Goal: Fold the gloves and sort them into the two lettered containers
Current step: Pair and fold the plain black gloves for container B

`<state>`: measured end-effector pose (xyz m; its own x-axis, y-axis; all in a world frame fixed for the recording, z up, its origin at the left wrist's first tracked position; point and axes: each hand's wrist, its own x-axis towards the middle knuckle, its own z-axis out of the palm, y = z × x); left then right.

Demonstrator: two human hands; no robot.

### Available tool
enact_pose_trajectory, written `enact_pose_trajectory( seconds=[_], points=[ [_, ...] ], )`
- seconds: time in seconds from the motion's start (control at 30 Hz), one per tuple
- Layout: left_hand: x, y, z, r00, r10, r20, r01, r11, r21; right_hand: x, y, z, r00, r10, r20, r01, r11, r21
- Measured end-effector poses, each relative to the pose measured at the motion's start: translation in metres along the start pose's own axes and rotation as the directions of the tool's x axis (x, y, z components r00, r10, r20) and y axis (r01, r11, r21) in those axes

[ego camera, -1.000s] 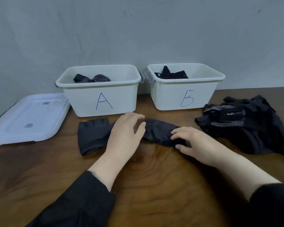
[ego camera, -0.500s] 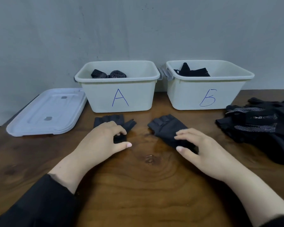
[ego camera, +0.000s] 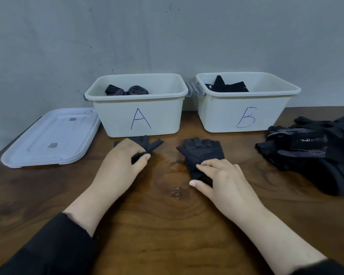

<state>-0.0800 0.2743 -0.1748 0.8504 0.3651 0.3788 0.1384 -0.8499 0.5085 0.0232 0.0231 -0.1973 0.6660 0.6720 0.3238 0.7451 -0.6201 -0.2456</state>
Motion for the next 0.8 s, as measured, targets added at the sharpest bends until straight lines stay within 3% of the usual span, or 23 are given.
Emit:
enact_pose_trajectory(
  seconds=[0.1,0.17,0.27,0.37,0.43,0.5,0.57,0.67,0.73,0.8],
  points=[
    [0.002,0.015,-0.003,0.964,-0.161,-0.212,0.110,0.966,-0.233,-0.001,-0.006,-0.010,0.996,0.023,-0.088,-0.016,0.997,0.080],
    [0.002,0.035,-0.009,0.922,-0.270,-0.277,0.127,0.888,-0.442,-0.001,-0.012,-0.022,0.984,0.057,-0.169,-0.009,0.963,0.268],
    [0.007,0.078,-0.013,0.903,-0.312,-0.295,0.070,0.785,-0.616,0.003,-0.031,-0.039,0.987,0.156,-0.048,-0.084,0.736,0.672],
    [0.013,0.117,-0.005,0.957,-0.250,-0.149,0.058,0.664,-0.745,0.012,-0.042,-0.047,0.987,0.160,0.014,-0.094,0.504,0.858],
    [0.013,0.133,0.004,0.989,-0.148,0.000,0.086,0.575,-0.814,0.017,-0.044,-0.052,0.978,0.200,-0.062,-0.061,0.556,0.829],
    [0.010,0.132,0.009,0.996,-0.084,0.017,0.060,0.547,-0.835,0.022,-0.039,-0.060,0.937,0.317,-0.144,-0.093,0.627,0.773],
    [0.006,0.114,0.013,0.991,-0.075,-0.113,-0.041,0.626,-0.779,0.029,-0.029,-0.077,0.904,0.400,-0.152,-0.154,0.635,0.757],
    [0.006,0.072,0.023,0.976,-0.052,-0.210,-0.066,0.853,-0.517,0.045,-0.010,-0.106,0.937,0.344,-0.056,-0.220,0.708,0.672],
    [0.009,0.055,0.029,0.974,-0.139,-0.177,0.035,0.870,-0.491,0.058,-0.002,-0.117,0.967,0.255,-0.020,-0.202,0.810,0.550],
    [0.013,0.050,0.032,0.971,-0.160,-0.178,0.060,0.883,-0.465,0.072,0.002,-0.126,0.976,0.199,-0.090,-0.143,0.894,0.426]
  ],
)
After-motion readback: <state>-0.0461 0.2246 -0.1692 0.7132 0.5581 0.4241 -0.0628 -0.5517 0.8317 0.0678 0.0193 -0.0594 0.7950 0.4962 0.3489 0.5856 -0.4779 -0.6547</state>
